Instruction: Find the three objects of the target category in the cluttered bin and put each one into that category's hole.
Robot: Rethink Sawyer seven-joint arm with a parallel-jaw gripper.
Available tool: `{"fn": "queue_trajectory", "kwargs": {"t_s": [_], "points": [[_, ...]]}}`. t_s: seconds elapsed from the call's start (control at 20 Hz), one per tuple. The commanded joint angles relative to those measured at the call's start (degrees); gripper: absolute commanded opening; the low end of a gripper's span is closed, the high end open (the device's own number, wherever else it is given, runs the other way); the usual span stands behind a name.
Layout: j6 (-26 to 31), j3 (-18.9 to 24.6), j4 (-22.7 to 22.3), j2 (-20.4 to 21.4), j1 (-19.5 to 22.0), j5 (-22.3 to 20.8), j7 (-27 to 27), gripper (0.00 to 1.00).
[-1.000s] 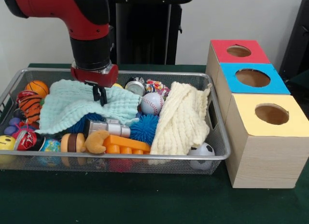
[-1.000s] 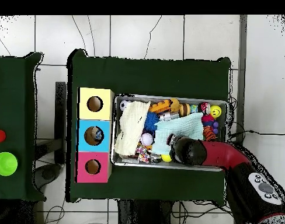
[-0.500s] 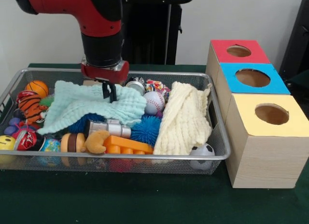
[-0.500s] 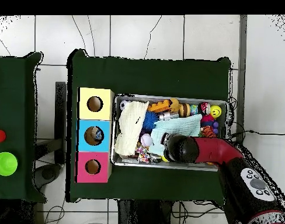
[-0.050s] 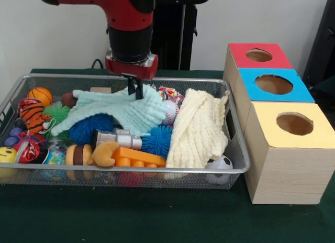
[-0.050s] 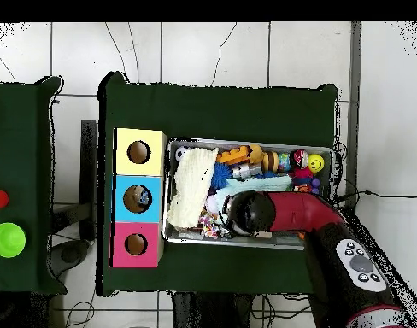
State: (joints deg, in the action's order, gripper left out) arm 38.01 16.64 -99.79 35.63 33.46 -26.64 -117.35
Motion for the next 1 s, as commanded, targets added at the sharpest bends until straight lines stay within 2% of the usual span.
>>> {"fn": "queue_trajectory", "kwargs": {"t_s": [0.05, 0.4, 1.0], "points": [[9.9, 1.8, 1.9, 3.0, -2.1, 4.6, 0.1, 0.00], [10.0, 1.1, 0.4, 4.1, -4.6, 8.0, -3.7, 0.00], [9.2, -2.0, 0.8, 3.9, -10.6, 12.5, -8.5, 0.00]]}}
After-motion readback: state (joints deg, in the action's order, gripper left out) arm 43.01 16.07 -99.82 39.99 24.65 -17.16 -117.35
